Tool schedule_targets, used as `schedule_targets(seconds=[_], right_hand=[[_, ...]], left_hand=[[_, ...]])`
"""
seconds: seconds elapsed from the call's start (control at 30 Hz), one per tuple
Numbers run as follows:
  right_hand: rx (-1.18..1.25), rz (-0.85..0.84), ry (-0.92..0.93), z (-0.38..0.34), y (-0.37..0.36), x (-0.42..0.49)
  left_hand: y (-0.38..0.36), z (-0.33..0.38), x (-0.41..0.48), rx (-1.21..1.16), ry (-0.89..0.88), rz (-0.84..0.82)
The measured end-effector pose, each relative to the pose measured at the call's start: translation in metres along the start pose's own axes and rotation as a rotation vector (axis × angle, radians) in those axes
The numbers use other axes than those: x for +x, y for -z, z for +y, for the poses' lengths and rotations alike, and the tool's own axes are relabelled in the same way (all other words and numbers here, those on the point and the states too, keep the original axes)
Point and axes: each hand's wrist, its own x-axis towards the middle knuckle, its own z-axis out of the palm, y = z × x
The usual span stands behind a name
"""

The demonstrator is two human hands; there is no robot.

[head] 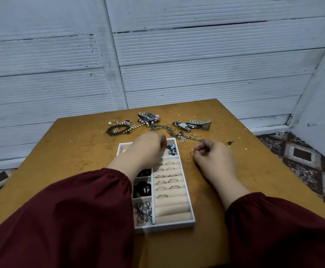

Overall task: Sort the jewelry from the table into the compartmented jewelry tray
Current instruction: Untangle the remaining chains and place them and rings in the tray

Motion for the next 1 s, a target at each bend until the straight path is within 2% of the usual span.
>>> schedule_targets(seconds=[0.07, 0.17, 0.43, 0.63, 0.83, 1.0], right_hand=[[0.015, 0.009, -0.004, 0.0, 0.001, 0.0], [0.022, 0.011, 0.005, -0.001, 0.003, -0.002], [0.138, 0.08, 0.049, -0.012, 0.007, -0.019], [0.292, 0.139, 0.031, -0.015, 0.012, -0.044], [0.4, 0.168, 0.018, -0.024, 0.014, -0.077], [0.482, 0.104, 0.052, -0.028, 0.012, -0.103]], left_hand=[[0.004, -0.003, -0.006, -0.112, 0.045, -0.009], [0.011, -0.009, -0.022, -0.216, 0.061, 0.078], [0.007, -0.029, -0.075, -0.299, 0.15, 0.372], [-0.003, -0.032, -0.109, -0.404, 0.246, 0.503], [-0.013, -0.041, -0.142, -0.378, 0.34, 0.535], [-0.023, -0.051, -0.165, -0.143, 0.398, 0.405]])
